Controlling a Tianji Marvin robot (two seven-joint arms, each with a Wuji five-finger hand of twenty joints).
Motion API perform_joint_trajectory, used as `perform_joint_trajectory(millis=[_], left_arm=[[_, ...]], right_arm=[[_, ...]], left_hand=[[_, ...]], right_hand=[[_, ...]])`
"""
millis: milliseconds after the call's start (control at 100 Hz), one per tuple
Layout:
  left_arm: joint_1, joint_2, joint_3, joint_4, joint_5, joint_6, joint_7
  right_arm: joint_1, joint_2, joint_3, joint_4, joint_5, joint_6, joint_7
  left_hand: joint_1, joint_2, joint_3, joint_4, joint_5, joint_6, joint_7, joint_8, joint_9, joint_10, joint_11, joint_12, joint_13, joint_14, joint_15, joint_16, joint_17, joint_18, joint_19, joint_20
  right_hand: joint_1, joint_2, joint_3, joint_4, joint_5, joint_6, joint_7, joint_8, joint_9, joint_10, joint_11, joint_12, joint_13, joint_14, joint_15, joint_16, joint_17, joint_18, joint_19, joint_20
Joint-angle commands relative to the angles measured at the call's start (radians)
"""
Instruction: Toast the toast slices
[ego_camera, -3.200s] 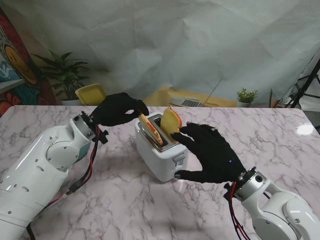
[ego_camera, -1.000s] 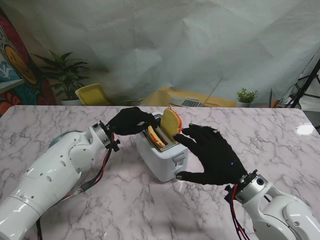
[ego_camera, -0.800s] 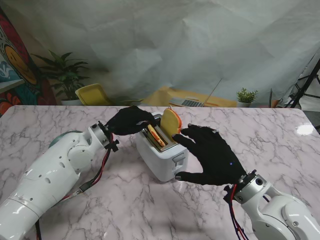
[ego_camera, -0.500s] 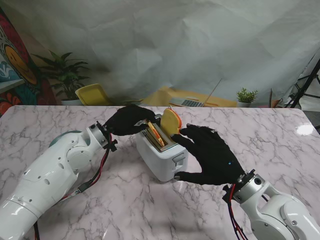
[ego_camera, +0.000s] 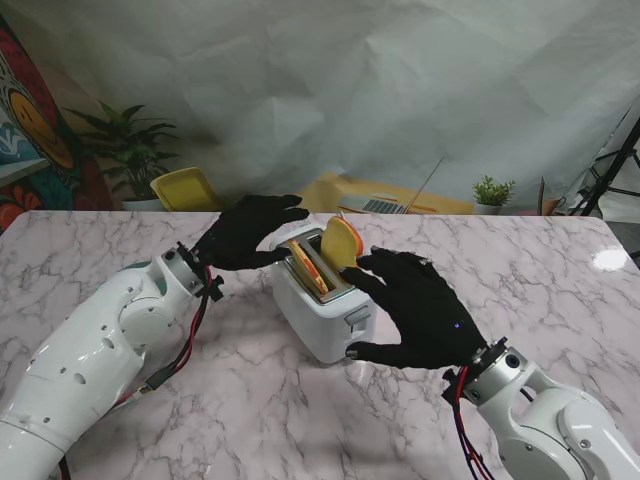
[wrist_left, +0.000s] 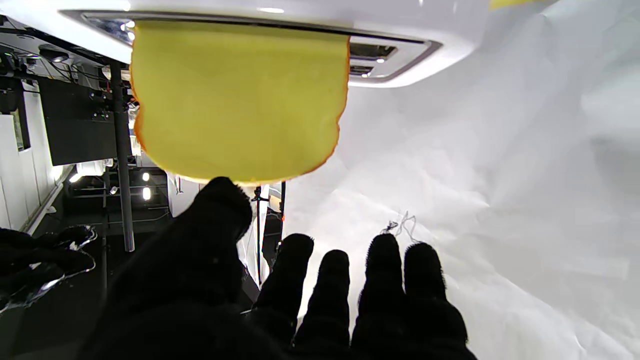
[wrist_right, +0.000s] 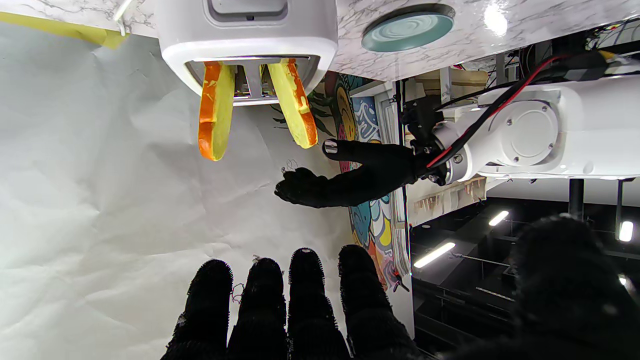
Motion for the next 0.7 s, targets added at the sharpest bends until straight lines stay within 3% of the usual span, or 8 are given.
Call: perform_joint_trajectory(millis=[0, 260, 480, 520, 690], left_arm=[[0.018, 0.011, -0.011, -0.015, 0.008, 0.003, -0.011], [0.111, 0.019, -0.086, -0.069, 0.043, -0.016, 0.001], [0.176, 0.022, -0.117, -0.077, 0.067, -0.032, 0.035], [0.186, 0.023, -0.121, -0.075, 0.072, -0.034, 0.042], [0.219, 0.025, -0.13, -0.065, 0.083, -0.044, 0.059]], right_arm=[[-0.001, 0.0, -0.002, 0.003, -0.002, 0.005, 0.001], [0.002, 0.0, -0.008, 0.005, -0.001, 0.009, 0.003], [0.005, 0.0, -0.012, 0.006, -0.002, 0.012, 0.002], [0.005, 0.0, -0.013, 0.007, -0.001, 0.014, 0.003], [0.008, 0.0, -0.018, 0.008, 0.0, 0.018, 0.0]], left_hand=[[-0.022, 0.032, -0.023, 0.019, -0.04, 0.021, -0.024, -0.011, -0.056, 0.002, -0.022, -0.016, -0.042, -0.008, -0.026, -0.028, -0.026, -0.05, -0.039, -0.023], [-0.027, 0.088, -0.112, 0.026, -0.034, -0.004, -0.036, 0.003, -0.051, -0.033, -0.025, -0.021, -0.045, -0.032, -0.04, -0.081, -0.028, -0.069, -0.055, -0.032], [-0.004, 0.125, -0.14, 0.031, -0.038, -0.008, -0.035, 0.006, -0.054, -0.035, -0.033, -0.028, -0.057, -0.038, -0.046, -0.095, -0.037, -0.078, -0.065, -0.037], [0.039, 0.147, -0.22, 0.041, -0.043, -0.007, -0.034, 0.008, -0.054, -0.033, -0.038, -0.033, -0.064, -0.037, -0.037, -0.108, -0.042, -0.077, -0.062, -0.036], [0.041, 0.16, -0.236, 0.044, -0.035, -0.013, -0.033, 0.008, -0.049, -0.036, -0.033, -0.029, -0.061, -0.038, -0.035, -0.105, -0.045, -0.074, -0.062, -0.036]], right_hand=[[-0.006, 0.019, 0.012, 0.014, 0.028, 0.016, -0.013, -0.012, 0.004, 0.013, 0.011, 0.001, 0.009, -0.006, 0.004, -0.037, -0.02, -0.019, 0.009, -0.023], [-0.007, 0.019, 0.013, 0.013, 0.03, 0.017, -0.013, -0.012, 0.005, 0.012, 0.011, 0.001, 0.009, -0.007, 0.004, -0.038, -0.02, -0.02, 0.009, -0.023], [-0.007, 0.021, 0.013, 0.013, 0.029, 0.017, -0.014, -0.012, 0.004, 0.011, 0.011, 0.001, 0.009, -0.007, 0.004, -0.038, -0.019, -0.02, 0.009, -0.023], [-0.006, 0.02, 0.013, 0.013, 0.03, 0.017, -0.013, -0.012, 0.005, 0.011, 0.011, 0.001, 0.009, -0.007, 0.004, -0.038, -0.02, -0.021, 0.009, -0.023], [-0.007, 0.02, 0.012, 0.013, 0.029, 0.018, -0.014, -0.012, 0.005, 0.011, 0.011, 0.001, 0.009, -0.007, 0.004, -0.038, -0.02, -0.021, 0.009, -0.023]])
